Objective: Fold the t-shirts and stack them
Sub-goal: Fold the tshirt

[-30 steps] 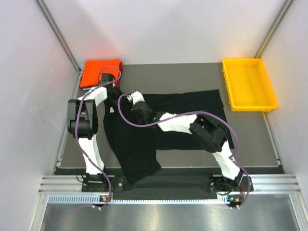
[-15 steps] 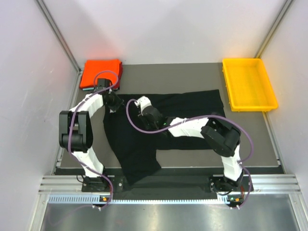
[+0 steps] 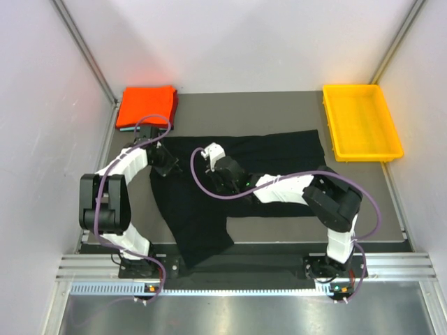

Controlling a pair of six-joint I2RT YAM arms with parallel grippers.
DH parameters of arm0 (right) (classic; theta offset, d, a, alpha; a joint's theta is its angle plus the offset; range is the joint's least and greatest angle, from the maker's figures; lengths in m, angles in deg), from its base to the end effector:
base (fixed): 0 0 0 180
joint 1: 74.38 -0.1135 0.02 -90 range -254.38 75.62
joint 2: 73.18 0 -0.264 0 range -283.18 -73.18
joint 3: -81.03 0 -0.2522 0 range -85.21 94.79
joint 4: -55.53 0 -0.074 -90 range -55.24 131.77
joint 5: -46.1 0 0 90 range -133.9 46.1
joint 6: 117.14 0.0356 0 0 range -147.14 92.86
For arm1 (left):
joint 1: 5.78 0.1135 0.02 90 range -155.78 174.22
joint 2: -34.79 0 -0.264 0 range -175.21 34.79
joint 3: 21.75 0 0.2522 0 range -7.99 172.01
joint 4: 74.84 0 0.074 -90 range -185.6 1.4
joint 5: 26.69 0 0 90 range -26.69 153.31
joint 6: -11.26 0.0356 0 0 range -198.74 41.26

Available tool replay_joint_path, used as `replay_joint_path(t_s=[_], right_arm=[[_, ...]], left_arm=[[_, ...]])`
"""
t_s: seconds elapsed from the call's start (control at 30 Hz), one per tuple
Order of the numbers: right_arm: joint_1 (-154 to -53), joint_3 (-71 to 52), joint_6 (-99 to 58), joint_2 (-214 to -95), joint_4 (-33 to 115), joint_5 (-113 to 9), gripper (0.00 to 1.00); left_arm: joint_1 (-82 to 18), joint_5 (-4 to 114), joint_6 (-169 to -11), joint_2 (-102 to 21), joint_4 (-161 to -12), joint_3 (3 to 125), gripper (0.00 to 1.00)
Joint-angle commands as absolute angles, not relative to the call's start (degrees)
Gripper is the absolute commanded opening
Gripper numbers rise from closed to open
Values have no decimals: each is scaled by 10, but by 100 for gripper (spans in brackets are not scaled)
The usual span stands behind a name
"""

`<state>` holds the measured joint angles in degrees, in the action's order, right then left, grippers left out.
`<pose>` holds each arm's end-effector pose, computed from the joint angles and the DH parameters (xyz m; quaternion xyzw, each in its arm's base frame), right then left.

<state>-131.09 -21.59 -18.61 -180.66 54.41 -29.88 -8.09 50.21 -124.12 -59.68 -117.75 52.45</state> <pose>0.2324 0.3382 0.1826 -0.2983 0.8139 0.1730 0.4676 0.3256 -0.0212 0.1923 -0.3301 0.9086 -0.1946 0.1659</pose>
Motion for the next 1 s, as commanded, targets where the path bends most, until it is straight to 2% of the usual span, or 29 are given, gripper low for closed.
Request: replay_joint_path(t_s=[0.0, 0.17, 0.3, 0.57, 0.97], right_arm=[[-1307, -226, -192, -1772, 584, -319, 0], [-1308, -233, -192, -1772, 581, -327, 0], [-1307, -232, -194, -1779, 575, -326, 0], [-1303, -239, -189, -1787, 578, -331, 0], [-1297, -269, -197, -1765, 592, -350, 0]], left_arm=[[-82, 503, -1237, -558, -1187, 506, 0], [-83, 509, -1222, -554, -1205, 499, 0], [-83, 504, -1223, -566, -1205, 491, 5], [-85, 499, -1225, -558, -1221, 485, 1], [-99, 548, -1224, -544, -1253, 455, 6]])
